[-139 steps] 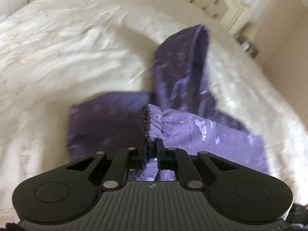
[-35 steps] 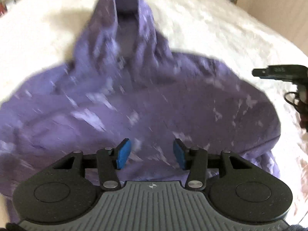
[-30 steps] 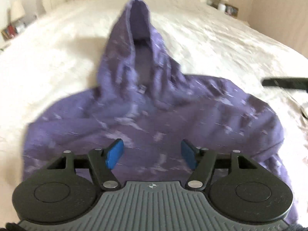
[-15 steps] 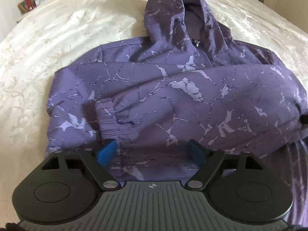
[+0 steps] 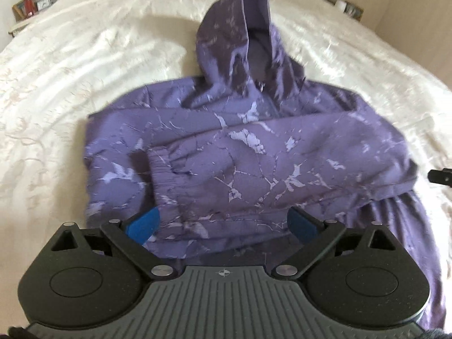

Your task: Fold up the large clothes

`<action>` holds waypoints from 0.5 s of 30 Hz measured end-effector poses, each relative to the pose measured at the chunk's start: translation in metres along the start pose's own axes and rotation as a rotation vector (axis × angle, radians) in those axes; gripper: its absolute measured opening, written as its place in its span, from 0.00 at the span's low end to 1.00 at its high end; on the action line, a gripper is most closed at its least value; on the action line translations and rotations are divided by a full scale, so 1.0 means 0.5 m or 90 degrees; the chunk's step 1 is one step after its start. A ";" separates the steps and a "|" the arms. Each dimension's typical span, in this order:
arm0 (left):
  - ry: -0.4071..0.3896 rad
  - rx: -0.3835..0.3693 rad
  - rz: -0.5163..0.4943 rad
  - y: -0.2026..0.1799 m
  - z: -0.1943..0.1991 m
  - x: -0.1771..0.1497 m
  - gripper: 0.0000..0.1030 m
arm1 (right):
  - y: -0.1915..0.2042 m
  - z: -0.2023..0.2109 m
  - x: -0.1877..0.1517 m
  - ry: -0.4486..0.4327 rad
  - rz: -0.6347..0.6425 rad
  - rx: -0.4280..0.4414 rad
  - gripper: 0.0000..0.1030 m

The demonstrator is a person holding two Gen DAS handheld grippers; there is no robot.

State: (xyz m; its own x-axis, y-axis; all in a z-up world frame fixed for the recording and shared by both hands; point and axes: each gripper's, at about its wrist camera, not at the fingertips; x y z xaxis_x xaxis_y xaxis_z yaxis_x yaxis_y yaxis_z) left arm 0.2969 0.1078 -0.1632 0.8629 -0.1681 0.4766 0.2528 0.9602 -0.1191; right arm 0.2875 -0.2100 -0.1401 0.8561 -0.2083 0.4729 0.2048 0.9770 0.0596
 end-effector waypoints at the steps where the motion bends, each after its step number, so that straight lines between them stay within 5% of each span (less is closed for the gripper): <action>1: -0.008 -0.001 0.001 0.007 0.012 0.000 0.94 | 0.011 0.004 0.003 -0.005 0.000 0.002 0.79; 10: -0.082 0.035 0.056 0.044 0.033 0.127 0.75 | 0.126 -0.018 0.100 -0.048 0.034 0.024 0.79; 15: -0.112 0.128 0.025 0.007 -0.003 0.237 0.66 | 0.186 -0.065 0.208 -0.085 0.078 0.052 0.78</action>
State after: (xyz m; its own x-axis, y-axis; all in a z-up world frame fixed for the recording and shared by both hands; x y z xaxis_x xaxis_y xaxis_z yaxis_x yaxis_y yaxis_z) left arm 0.4008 0.0906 -0.1085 0.7764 -0.1060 0.6213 0.1139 0.9931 0.0270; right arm 0.4110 -0.1425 -0.1140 0.8011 -0.0849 0.5925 0.0593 0.9963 0.0626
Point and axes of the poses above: each gripper's, at about its wrist camera, not at the fingertips, and z roughly against the way its jaws point, y to its left, x to its top, and after that the axes turned 3 degrees about y, right-handed
